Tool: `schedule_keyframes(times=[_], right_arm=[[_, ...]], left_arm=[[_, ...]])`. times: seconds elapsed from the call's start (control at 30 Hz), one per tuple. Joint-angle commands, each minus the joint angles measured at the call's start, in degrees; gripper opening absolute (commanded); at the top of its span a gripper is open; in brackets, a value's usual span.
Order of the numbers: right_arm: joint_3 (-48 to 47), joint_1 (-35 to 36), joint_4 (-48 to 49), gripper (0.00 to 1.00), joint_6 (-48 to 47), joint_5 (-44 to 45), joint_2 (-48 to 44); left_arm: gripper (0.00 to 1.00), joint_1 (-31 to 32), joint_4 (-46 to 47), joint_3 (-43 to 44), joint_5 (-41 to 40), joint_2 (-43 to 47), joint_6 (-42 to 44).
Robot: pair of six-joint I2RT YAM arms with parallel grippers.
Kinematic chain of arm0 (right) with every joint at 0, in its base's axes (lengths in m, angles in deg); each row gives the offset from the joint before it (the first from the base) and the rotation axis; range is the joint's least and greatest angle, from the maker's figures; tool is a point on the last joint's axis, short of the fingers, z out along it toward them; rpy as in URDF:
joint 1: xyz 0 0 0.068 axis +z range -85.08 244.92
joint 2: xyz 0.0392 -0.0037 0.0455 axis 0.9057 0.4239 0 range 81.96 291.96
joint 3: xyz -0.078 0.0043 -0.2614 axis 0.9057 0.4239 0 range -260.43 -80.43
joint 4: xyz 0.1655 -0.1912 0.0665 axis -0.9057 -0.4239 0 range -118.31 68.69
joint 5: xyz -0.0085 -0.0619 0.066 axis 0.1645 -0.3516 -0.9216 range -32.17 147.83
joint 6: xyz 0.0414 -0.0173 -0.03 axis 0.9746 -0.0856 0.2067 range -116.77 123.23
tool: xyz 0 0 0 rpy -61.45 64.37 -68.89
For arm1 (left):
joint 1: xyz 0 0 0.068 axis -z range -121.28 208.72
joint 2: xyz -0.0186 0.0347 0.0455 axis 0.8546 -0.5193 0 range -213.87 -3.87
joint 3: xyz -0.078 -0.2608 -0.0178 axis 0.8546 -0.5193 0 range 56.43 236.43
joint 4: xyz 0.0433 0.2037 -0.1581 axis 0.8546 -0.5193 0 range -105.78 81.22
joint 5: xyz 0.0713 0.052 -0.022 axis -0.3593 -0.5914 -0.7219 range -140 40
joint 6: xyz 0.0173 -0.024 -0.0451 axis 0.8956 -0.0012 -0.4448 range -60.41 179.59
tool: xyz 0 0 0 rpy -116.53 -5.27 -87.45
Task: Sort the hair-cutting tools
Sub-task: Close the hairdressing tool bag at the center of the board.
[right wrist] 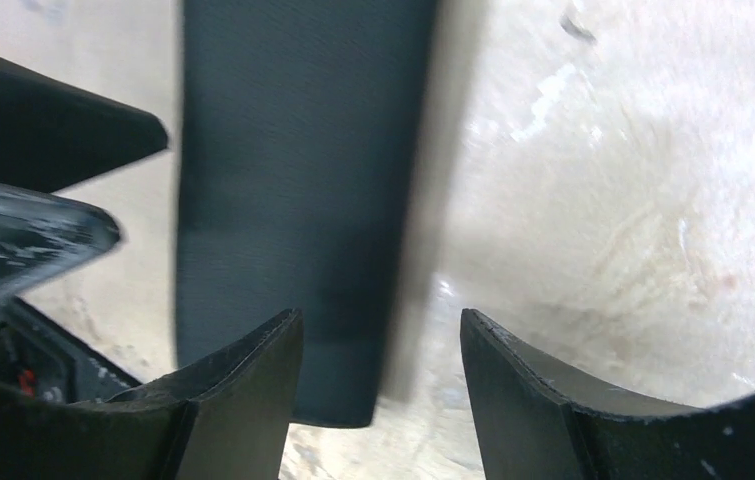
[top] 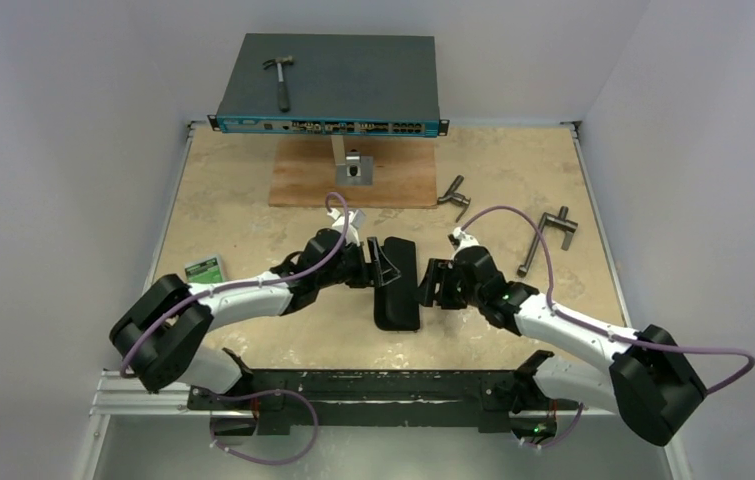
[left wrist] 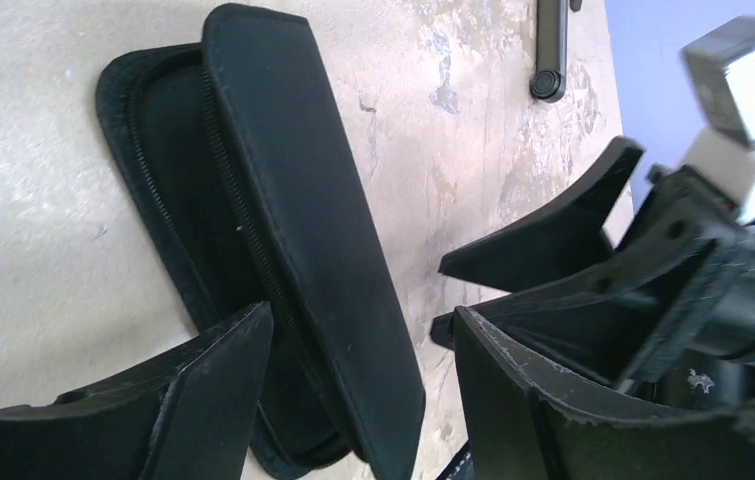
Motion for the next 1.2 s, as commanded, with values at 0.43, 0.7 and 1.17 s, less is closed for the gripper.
schedule_keyframes(times=[0.43, 0.7, 1.17], right_arm=[[-1.68, -1.81, 9.95, 0.55, -4.98, -3.87, 10.98], [-5.06, -1.97, 9.71, 0.54, -8.14, -5.08, 14.51], [-5.7, -2.29, 13.29, 0.58, -4.46, -5.28, 16.11]], left_arm=[[0.38, -1.6, 4.63, 4.56, 3.08, -9.02, -0.48], [0.04, -2.05, 7.4, 2.36, 2.99, -8.06, -1.05], [0.0, -2.34, 8.9, -18.39, -15.55, 7.16, -16.8]])
